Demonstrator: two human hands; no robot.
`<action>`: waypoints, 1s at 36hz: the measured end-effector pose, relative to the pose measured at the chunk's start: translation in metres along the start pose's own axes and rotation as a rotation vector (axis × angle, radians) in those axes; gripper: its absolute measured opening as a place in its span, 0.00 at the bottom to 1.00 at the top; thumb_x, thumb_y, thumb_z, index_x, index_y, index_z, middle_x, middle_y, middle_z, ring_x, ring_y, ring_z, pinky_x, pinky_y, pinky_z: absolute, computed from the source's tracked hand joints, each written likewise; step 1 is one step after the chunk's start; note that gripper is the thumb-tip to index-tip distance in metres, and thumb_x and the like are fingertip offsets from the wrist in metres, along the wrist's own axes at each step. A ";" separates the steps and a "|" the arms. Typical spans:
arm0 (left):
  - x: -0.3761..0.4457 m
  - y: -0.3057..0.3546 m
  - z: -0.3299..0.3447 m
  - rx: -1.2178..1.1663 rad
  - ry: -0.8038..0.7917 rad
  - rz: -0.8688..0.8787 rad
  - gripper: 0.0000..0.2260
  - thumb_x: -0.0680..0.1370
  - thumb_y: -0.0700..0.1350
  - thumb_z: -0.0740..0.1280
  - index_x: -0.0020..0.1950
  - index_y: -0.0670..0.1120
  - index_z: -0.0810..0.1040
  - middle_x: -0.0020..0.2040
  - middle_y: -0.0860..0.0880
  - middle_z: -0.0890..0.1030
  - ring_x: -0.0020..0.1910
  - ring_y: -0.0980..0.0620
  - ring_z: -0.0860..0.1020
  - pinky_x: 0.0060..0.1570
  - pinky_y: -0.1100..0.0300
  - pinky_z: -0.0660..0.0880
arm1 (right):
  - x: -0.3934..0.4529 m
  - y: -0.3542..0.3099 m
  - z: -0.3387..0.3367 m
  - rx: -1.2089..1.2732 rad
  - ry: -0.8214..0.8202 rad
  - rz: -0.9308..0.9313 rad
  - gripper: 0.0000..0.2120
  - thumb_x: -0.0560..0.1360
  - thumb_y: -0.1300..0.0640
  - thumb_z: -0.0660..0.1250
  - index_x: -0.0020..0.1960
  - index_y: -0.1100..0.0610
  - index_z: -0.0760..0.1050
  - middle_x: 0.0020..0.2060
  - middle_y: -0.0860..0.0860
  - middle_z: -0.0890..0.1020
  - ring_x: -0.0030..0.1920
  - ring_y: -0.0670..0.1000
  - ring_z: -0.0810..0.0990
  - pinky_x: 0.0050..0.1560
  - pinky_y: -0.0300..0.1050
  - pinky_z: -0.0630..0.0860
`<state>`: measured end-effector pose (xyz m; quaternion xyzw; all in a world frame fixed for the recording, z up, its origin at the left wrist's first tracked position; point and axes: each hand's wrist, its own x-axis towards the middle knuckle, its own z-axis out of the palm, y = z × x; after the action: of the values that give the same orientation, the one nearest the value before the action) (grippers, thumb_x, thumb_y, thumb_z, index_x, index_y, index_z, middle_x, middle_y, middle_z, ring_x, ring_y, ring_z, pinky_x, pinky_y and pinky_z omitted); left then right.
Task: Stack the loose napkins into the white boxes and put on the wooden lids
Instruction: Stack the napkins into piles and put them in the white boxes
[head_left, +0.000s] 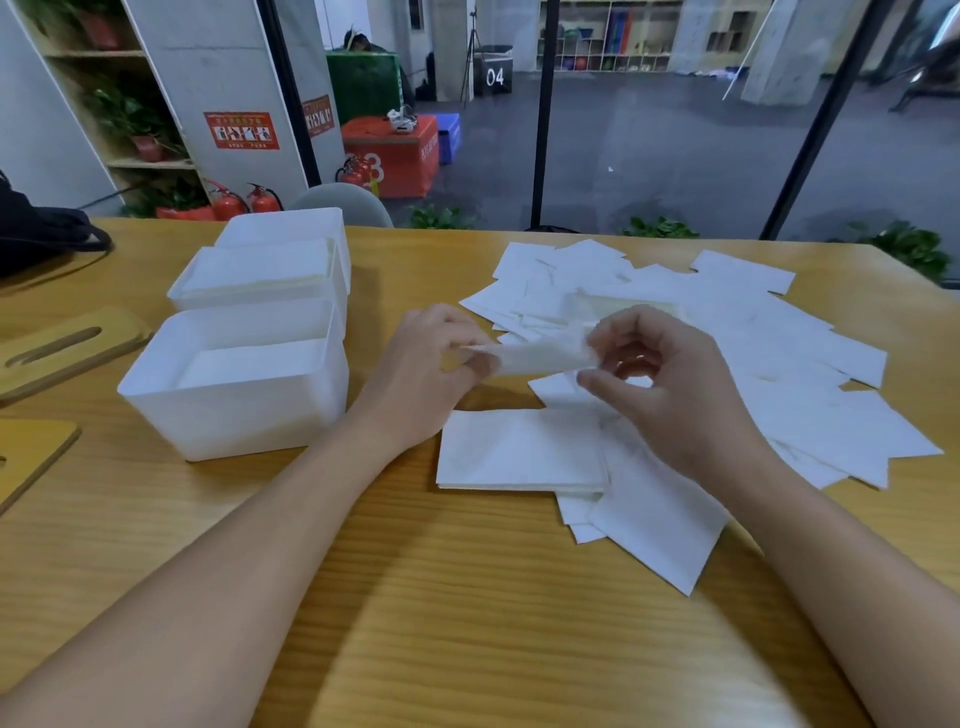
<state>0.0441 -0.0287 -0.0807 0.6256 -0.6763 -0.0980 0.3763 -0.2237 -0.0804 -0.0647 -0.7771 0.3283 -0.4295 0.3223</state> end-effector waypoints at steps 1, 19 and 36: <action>-0.001 0.002 -0.001 -0.025 -0.012 0.000 0.09 0.84 0.50 0.73 0.46 0.63 0.83 0.50 0.65 0.80 0.59 0.53 0.75 0.54 0.58 0.70 | 0.001 0.003 0.001 -0.001 0.036 0.032 0.14 0.75 0.62 0.80 0.55 0.50 0.81 0.47 0.45 0.84 0.42 0.50 0.82 0.49 0.54 0.82; -0.005 0.021 -0.043 -0.330 -0.275 -0.078 0.18 0.82 0.45 0.76 0.67 0.59 0.76 0.32 0.45 0.76 0.33 0.40 0.69 0.38 0.52 0.66 | -0.005 -0.012 -0.004 -0.080 -0.181 0.280 0.06 0.80 0.52 0.75 0.56 0.46 0.81 0.28 0.45 0.77 0.28 0.45 0.68 0.30 0.36 0.65; -0.010 0.024 -0.043 0.029 -0.582 -0.211 0.29 0.80 0.53 0.76 0.77 0.66 0.67 0.32 0.53 0.80 0.34 0.55 0.77 0.42 0.54 0.70 | -0.011 -0.006 0.004 -0.275 -0.356 0.210 0.15 0.76 0.51 0.78 0.59 0.42 0.79 0.32 0.46 0.82 0.32 0.43 0.79 0.39 0.41 0.74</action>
<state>0.0520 -0.0002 -0.0406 0.6435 -0.6882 -0.3018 0.1454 -0.2231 -0.0670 -0.0664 -0.8387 0.4005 -0.2012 0.3093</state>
